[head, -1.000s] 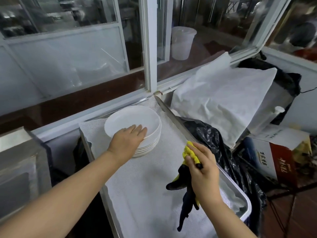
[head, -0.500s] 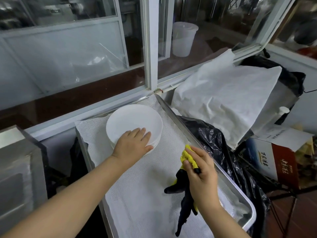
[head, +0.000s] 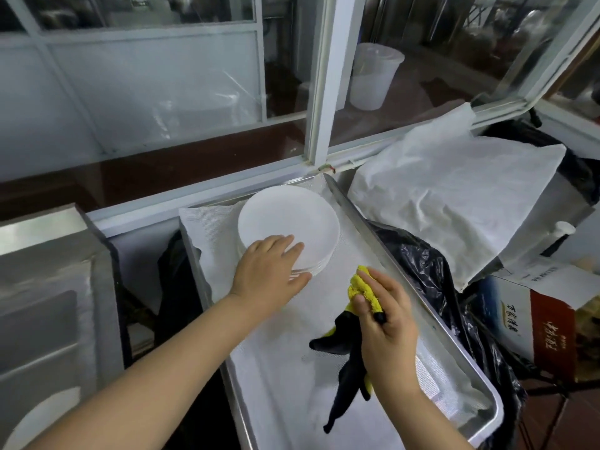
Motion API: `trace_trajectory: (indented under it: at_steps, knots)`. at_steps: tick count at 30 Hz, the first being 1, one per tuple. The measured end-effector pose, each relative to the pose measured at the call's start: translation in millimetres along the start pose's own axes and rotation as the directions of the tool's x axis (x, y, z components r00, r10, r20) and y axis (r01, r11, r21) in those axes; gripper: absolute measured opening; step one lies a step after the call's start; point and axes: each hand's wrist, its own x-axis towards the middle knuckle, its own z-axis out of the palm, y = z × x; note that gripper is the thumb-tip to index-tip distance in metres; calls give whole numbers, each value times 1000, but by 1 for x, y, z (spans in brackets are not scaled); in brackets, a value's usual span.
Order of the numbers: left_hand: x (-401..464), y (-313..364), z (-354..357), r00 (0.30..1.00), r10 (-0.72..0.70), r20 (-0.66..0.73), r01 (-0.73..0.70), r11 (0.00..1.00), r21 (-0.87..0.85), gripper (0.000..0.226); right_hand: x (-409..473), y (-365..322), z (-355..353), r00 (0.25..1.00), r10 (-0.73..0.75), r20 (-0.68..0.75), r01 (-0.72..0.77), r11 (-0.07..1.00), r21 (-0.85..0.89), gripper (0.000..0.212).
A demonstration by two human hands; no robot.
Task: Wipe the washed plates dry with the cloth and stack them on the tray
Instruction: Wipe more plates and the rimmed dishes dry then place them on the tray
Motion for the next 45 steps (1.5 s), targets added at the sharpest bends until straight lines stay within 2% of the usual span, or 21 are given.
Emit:
trace_trajectory:
  at_steps: [3,5,8,10,12,14,18,21,24,27,29,30,32,35,37,40,45]
  knots:
    - [-53,-16,-18,994,-73,-86,62,991,-122,42,-5,-27,21,998,-39,42,38,999,24,33]
    - [-100,-35,-29,987,-135,-90,120,980,-156,35,-11,-50,41,994,-76,83,72,996,46,32]
    - [-179,-71,-47,957,-281,-65,267,948,-175,30,-31,-85,80,979,-131,154,114,987,113,31]
    - [-234,-101,-54,913,-407,-4,401,901,-164,27,-51,-108,113,963,-174,207,142,977,161,31]
    - [-289,-133,-53,828,-546,130,561,810,-172,27,-77,-127,151,944,-207,256,154,965,211,32]
    - [-339,-165,-49,707,-660,254,705,687,-176,28,-106,-142,192,919,-220,326,145,960,238,32]
    - [-417,-225,-21,522,-763,383,850,504,-154,40,-169,-156,272,858,-197,475,114,974,198,32]
    - [-454,-259,11,341,-775,532,940,271,-207,44,-210,-150,320,839,-172,516,104,982,157,32]
    - [-483,-290,52,184,-700,690,980,75,-185,45,-247,-131,364,829,-129,544,78,990,115,31]
    - [-494,-306,86,113,-621,776,965,-119,-235,20,-268,-110,390,831,-95,548,71,995,66,32]
    - [-497,-311,104,53,-608,792,930,-258,-261,24,-277,-99,400,842,-93,532,90,995,33,33]
    - [-498,-313,112,14,-608,794,895,-346,-281,30,-279,-94,403,847,-85,525,89,996,18,33]
    - [-499,-314,125,-44,-617,786,785,-508,-355,26,-284,-87,407,853,-51,520,65,998,-8,33]
    - [-500,-316,135,-128,-627,768,616,-657,-434,18,-289,-80,410,855,-34,518,64,997,-41,33]
    - [-501,-316,141,-154,-621,769,530,-708,-466,16,-290,-78,412,853,-30,521,76,995,-68,33]
    - [-502,-317,147,-200,-605,771,490,-743,-456,14,-292,-76,413,851,-3,525,63,993,-97,33]
    - [-493,-329,148,-185,-558,809,364,-804,-471,32,-293,-80,415,856,-9,517,62,994,-86,33]
